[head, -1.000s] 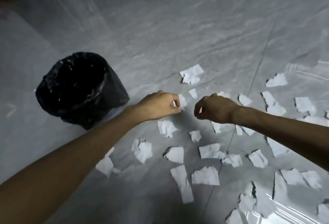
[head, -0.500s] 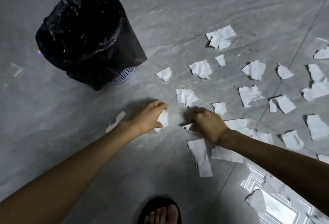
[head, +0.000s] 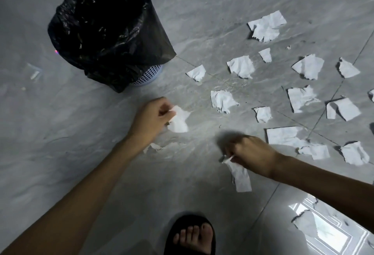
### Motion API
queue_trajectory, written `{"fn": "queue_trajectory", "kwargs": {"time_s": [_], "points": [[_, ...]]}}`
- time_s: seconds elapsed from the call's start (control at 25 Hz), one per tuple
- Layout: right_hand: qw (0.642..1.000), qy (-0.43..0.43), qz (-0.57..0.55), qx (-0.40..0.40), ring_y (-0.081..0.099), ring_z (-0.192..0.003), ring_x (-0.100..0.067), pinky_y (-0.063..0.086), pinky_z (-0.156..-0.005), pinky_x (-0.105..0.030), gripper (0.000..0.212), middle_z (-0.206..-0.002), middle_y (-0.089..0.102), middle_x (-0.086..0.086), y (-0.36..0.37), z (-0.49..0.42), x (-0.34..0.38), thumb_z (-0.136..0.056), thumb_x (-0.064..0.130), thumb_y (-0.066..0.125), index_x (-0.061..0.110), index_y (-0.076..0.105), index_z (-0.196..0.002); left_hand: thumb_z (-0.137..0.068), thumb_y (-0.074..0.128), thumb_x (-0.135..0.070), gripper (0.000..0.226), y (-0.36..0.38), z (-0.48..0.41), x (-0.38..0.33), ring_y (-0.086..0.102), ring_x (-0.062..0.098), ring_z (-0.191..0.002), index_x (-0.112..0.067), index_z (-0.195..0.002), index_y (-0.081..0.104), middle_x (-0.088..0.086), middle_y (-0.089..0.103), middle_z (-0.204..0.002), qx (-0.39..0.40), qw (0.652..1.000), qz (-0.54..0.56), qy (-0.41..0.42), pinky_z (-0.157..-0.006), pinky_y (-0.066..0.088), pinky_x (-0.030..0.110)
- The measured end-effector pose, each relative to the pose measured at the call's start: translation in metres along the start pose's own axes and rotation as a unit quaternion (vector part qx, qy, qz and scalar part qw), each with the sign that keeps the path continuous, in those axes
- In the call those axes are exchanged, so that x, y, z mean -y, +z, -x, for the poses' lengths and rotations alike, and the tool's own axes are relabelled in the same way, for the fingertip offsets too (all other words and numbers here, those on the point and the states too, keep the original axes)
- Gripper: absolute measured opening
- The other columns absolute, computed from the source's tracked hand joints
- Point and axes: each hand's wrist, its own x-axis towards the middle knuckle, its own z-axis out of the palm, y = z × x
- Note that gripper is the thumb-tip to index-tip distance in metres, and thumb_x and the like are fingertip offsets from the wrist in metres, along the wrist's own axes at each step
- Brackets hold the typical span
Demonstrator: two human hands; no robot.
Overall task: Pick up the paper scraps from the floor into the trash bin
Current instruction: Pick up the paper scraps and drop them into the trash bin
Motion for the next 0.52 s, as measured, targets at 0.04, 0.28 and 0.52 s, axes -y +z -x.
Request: {"fn": "queue_trajectory", "kwargs": {"time_s": [0.04, 0.28, 0.52], "points": [[0.999, 0.01, -0.033, -0.006, 0.063, -0.11, -0.023, 0.045, -0.087, -0.031, 0.016, -0.117, 0.067, -0.001, -0.004, -0.003, -0.001, -0.089, 0.026, 0.061, 0.022, 0.061, -0.104, -0.078, 0.072, -0.009, 0.014, -0.013, 0.006, 0.012, 0.057, -0.004, -0.061, -0.017, -0.075, 0.061, -0.005, 0.064, -0.07, -0.022, 0.999, -0.022, -0.013, -0.055, 0.039, 0.009], [0.933, 0.12, -0.315, -0.131, 0.062, -0.071, -0.006, 0.04, -0.063, -0.012, 0.018, -0.072, 0.066, 0.006, -0.034, -0.029, 0.007, -0.077, 0.013, 0.077, 0.021, 0.062, -0.072, -0.08, 0.069, -0.006, 0.007, 0.005, 0.032, 0.066, 0.061, 0.035, -0.101, -0.005, -0.086, 0.068, 0.017, 0.062, -0.113, -0.026, 0.975, -0.157, -0.154, -0.081, 0.045, 0.034], [0.803, 0.188, -0.522, -0.217, 0.053, -0.066, -0.012, 0.042, -0.067, -0.027, 0.014, -0.072, 0.061, 0.001, -0.068, -0.036, 0.004, -0.081, 0.013, 0.073, 0.018, 0.063, -0.072, -0.08, 0.066, 0.0, 0.002, -0.004, 0.027, 0.034, 0.067, 0.029, -0.081, 0.0, -0.083, 0.066, 0.015, 0.072, -0.085, -0.096, 0.987, -0.072, -0.104, -0.065, 0.04, 0.025]]}}
